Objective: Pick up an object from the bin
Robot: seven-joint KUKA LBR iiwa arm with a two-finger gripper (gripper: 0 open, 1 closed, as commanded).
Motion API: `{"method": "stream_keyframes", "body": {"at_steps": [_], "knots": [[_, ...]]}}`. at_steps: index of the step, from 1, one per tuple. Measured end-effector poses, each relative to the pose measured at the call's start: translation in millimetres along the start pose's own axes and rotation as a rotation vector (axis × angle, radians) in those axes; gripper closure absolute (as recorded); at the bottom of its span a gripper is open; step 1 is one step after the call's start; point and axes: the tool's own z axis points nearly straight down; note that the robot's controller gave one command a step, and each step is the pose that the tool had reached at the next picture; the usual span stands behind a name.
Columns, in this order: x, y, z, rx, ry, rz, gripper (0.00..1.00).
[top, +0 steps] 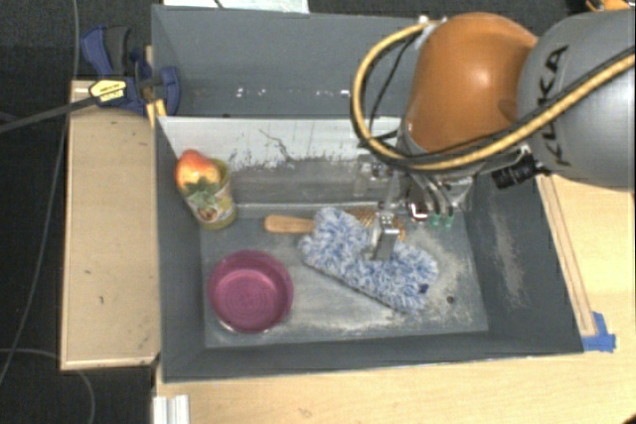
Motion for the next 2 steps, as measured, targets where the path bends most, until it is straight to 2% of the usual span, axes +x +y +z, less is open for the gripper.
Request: {"method": "stream_keyframes", "body": {"at_steps": [1,2], "knots": [[9.5,3,-5,-0.001,0.004,-0.034,0.00],[31.2,-26,80,-0.002,0.002,-0.354,0.00]]}}
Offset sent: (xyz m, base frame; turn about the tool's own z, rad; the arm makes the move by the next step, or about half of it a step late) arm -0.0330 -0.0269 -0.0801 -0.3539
